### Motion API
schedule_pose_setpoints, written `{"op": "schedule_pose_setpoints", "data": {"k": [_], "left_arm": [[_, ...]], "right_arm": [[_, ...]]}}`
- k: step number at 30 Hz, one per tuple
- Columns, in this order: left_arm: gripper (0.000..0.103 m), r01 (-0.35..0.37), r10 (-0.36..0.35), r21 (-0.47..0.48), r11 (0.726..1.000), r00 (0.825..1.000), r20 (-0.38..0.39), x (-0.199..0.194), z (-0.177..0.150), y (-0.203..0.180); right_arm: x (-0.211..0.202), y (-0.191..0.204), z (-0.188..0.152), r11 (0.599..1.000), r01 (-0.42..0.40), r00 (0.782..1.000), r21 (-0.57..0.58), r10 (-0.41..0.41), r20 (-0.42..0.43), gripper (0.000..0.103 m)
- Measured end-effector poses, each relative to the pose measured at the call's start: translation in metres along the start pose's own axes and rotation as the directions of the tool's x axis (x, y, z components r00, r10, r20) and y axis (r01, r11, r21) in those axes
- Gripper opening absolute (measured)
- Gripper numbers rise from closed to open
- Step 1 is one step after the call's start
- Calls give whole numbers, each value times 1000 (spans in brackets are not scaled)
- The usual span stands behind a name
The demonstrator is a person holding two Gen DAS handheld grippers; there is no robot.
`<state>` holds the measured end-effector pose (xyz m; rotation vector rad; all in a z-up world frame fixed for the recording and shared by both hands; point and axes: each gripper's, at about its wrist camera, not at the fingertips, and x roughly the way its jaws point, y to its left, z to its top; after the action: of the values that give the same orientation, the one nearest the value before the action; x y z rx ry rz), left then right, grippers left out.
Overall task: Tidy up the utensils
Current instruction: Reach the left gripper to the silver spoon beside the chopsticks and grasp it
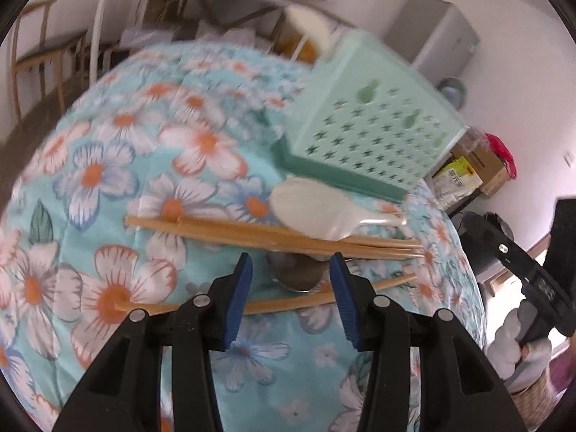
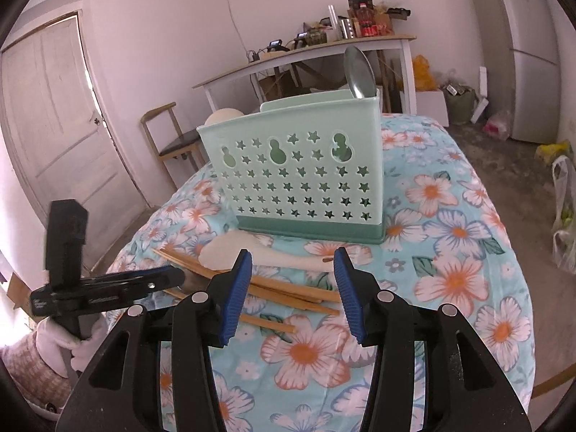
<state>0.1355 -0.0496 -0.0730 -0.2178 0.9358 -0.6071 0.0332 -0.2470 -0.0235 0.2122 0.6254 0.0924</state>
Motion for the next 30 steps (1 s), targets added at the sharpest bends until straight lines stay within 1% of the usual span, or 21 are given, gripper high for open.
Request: {"op": "schedule_pose_setpoints", "data": {"k": [3,6,8,10,14,16,18,20,22,30], "left_arm": [[43,24,-26,-57,998,999,-23,3,2,8],[41,41,-45,-85,996,998,-47,4,6,9],[38,81,-90,-123,989,993,-72,5,8,9],[37,99,-113,-152,983,990,-88,5,10,10],[25,57,-90,-221,974,986,-139,11,10,16],[22,43,-82,-247,968,986,-148,13,11,19],[15,18,-60,-252,968,985,-159,14,11,18],[8,15,-61,-264,965,984,-166,14,10,19],[7,20,-70,-283,959,984,-167,15,10,19],[4,39,-85,-292,956,985,-148,2,7,15]], "right_arm": [[-2,-2,0,1000,-4,1000,4,4,1,46],[0,-4,-2,1000,-15,1000,14,15,-3,46],[1,-4,-3,1000,-20,1000,17,20,-3,46],[1,-4,-4,999,-26,1000,20,26,1,46],[2,-5,-6,999,-41,999,24,41,6,46],[3,-5,-6,999,-47,999,25,47,7,46],[3,-6,-7,998,-50,999,24,49,8,46],[3,-6,-6,998,-50,999,28,50,9,46],[1,-7,-6,998,-50,999,30,49,14,46],[0,-11,-4,998,-48,999,33,47,20,46]]}}
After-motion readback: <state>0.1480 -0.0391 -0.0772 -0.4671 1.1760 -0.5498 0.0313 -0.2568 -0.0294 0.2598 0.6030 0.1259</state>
